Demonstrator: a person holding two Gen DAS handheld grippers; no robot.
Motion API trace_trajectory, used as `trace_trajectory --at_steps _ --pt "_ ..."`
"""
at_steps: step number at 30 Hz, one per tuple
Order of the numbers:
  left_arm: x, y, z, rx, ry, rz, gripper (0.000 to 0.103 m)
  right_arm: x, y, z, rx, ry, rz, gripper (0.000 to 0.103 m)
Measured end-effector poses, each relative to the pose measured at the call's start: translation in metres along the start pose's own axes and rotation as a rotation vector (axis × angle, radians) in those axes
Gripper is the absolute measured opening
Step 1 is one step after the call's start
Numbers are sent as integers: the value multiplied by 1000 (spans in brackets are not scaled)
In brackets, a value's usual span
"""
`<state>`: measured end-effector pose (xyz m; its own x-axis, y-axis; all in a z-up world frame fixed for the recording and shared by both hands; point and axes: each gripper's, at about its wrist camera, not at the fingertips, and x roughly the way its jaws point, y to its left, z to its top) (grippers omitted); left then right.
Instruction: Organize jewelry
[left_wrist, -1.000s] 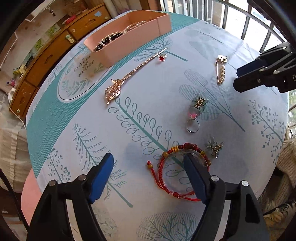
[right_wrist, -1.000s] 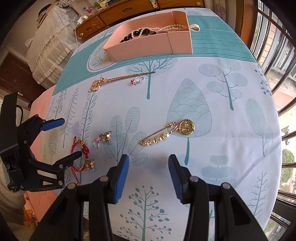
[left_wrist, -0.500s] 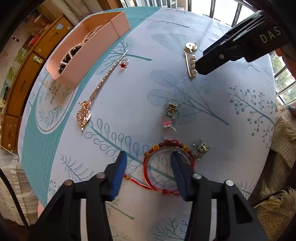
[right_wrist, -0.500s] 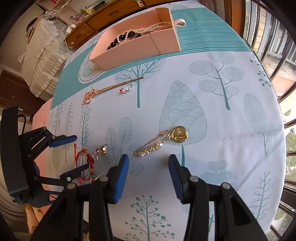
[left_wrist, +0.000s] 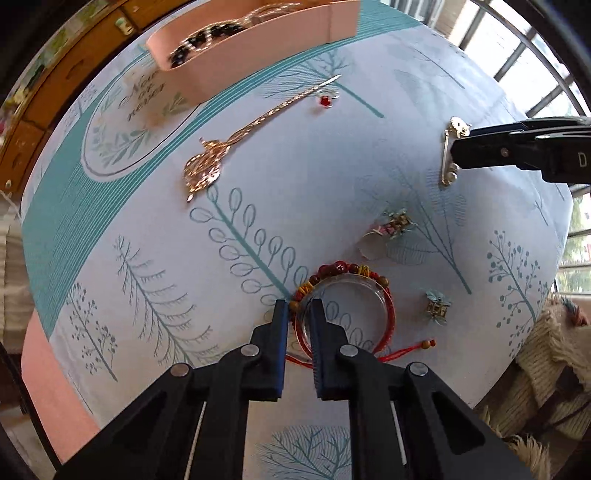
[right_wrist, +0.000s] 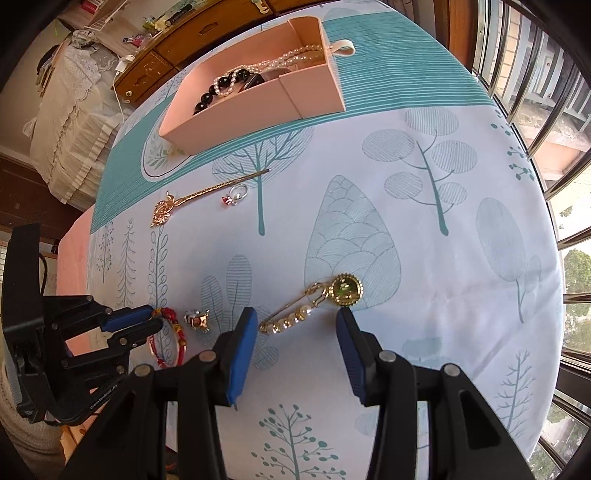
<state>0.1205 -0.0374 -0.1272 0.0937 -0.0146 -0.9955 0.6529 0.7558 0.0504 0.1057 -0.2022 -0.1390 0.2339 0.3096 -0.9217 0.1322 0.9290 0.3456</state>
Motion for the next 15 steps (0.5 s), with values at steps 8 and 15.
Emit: trace_trajectory --at_steps 8,15 --pt "-3 32 -15 -212 18 -8 9 13 32 6 -139 25 -109 41" --pt "-12 52 -30 -276 -9 -21 8 21 49 11 -241 14 -147 7"
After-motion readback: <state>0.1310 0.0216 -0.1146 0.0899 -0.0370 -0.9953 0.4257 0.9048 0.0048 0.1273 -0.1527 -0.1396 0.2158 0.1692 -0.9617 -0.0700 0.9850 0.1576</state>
